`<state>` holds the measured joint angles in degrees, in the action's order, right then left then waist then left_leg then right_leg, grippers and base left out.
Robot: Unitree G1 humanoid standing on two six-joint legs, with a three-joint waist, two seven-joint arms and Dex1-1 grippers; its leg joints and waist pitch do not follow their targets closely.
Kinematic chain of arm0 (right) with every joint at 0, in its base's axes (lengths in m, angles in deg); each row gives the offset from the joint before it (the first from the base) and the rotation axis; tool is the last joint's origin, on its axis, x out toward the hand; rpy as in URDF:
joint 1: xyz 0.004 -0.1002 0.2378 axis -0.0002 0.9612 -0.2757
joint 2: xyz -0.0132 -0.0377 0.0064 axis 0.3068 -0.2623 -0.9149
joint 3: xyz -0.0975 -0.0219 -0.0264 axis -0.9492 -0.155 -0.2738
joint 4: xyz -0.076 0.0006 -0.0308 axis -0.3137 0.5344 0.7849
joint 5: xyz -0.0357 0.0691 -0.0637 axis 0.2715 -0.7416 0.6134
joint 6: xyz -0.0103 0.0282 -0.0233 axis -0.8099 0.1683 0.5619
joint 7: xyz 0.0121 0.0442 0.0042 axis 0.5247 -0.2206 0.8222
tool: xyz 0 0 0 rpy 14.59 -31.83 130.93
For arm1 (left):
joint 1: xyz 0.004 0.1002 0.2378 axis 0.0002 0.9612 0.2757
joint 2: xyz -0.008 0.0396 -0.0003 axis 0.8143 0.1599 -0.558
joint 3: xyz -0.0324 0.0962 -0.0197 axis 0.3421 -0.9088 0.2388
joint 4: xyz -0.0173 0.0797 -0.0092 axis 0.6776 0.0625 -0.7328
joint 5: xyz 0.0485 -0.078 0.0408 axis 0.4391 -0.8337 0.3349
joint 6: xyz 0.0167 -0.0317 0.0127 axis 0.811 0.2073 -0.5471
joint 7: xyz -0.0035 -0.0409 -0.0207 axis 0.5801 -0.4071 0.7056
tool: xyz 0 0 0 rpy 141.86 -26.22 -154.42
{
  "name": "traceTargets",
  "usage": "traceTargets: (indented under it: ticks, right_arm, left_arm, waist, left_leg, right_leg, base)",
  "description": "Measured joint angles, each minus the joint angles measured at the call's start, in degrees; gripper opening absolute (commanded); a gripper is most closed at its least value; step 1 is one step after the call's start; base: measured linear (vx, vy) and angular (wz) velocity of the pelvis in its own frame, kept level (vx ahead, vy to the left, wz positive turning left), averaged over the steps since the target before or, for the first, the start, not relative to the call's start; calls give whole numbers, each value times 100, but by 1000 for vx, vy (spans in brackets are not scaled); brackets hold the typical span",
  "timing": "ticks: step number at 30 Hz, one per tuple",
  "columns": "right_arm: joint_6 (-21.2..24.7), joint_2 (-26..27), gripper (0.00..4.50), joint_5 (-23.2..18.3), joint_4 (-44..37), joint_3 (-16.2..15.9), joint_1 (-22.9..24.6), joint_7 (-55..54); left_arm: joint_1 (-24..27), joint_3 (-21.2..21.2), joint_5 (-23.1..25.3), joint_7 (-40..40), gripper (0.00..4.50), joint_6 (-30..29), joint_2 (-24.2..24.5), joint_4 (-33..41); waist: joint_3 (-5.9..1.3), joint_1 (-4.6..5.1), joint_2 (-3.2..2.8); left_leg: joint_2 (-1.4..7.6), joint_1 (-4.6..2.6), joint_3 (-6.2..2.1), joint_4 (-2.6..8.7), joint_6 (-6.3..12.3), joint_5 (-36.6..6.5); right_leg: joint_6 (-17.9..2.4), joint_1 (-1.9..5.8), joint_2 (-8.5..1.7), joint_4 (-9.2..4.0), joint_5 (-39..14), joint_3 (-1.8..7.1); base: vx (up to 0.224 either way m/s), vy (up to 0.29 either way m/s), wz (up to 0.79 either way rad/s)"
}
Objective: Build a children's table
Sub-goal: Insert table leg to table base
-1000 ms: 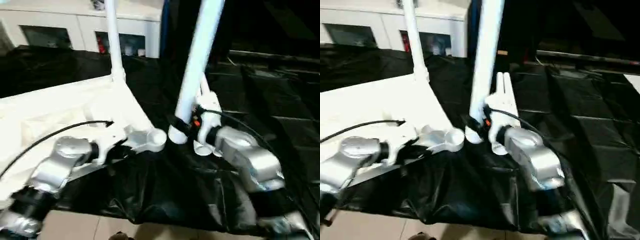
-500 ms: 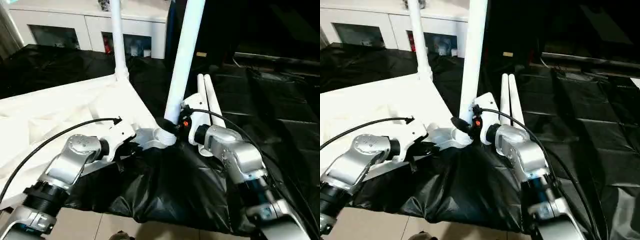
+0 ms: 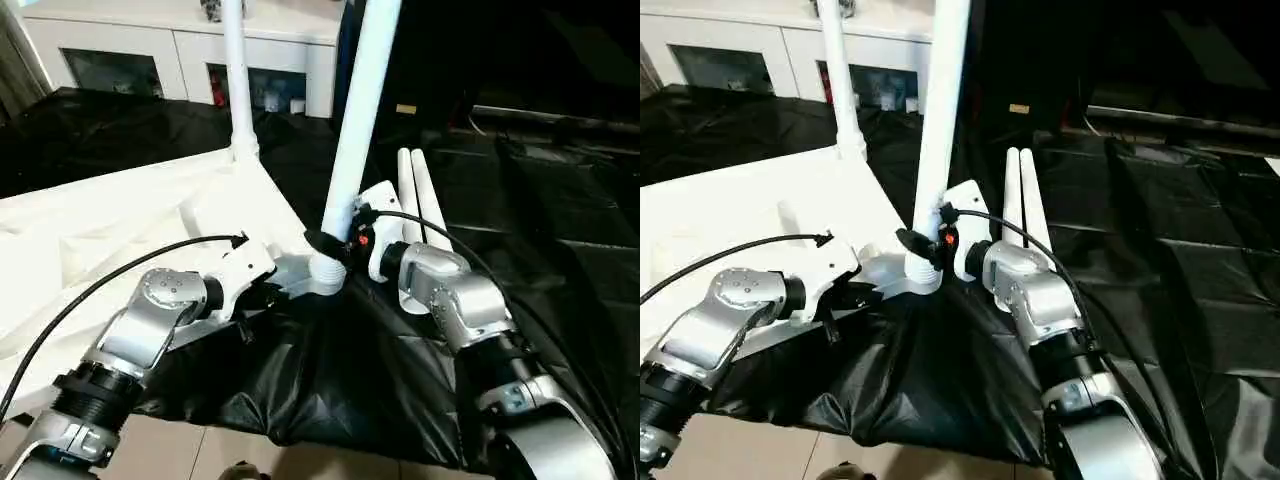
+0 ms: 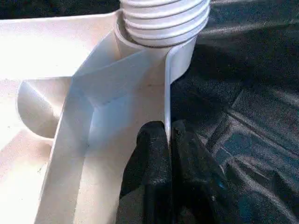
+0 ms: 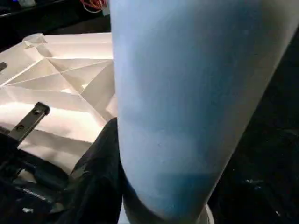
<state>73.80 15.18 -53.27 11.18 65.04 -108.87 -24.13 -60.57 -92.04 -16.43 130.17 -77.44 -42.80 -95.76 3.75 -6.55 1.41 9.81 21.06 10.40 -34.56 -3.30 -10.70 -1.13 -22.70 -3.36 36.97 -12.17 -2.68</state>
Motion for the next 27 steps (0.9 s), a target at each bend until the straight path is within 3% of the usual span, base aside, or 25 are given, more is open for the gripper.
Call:
traceTargets:
  ticks: [9,10,13,14,18,19,27]
  right_arm:
    - [-423,51,189,186,359,-8,-77,-74]
    - [-433,53,189,204,362,-8,-77,-68]
    - [-511,61,189,228,415,0,-77,-64]
    - [-549,91,189,234,479,15,-96,-66]
    - [-627,134,189,241,559,16,-103,-84]
    - [-632,144,189,241,570,16,-103,-96]
    - [-657,164,189,288,579,16,-102,-58]
  left_arm:
    - [10,11,9,-2,0,-1,3,3]
    - [11,15,13,-4,57,-6,0,3]
    - [39,101,-3,-35,60,-7,-63,3]
    - [38,95,6,-82,86,-20,-77,3]
    - [29,78,52,-164,103,-113,-61,-3]
    - [24,69,57,-164,69,-136,-51,-2]
    - [33,68,53,-126,21,-271,15,66]
  waist:
    - [0,8,0]
    - [0,10,0]
    - [-8,5,21]
    - [-19,9,36]
    - [-39,22,68]
    - [-44,25,75]
    - [-58,48,97]
  left_leg:
    - [0,-1,0,0,0,0]
    - [0,-1,1,0,0,0]
    - [3,-1,0,0,0,0]
    - [4,-3,0,0,0,0]
    - [4,-5,0,0,0,0]
    - [5,-7,0,1,0,0]
    - [6,-5,0,2,-1,0]
  right_leg:
    - [0,0,0,1,0,0]
    - [0,0,0,0,0,0]
    - [0,0,0,1,0,-4]
    - [0,2,0,2,0,-5]
    - [-2,1,0,3,2,-5]
    - [-2,1,0,4,2,-5]
    - [-2,0,1,3,2,-6]
  base:
    - [0,0,0]
    - [0,0,0]
    - [0,0,0]
    - [0,0,0]
    - [0,0,0]
    - [0,0,0]
    - [0,0,0]
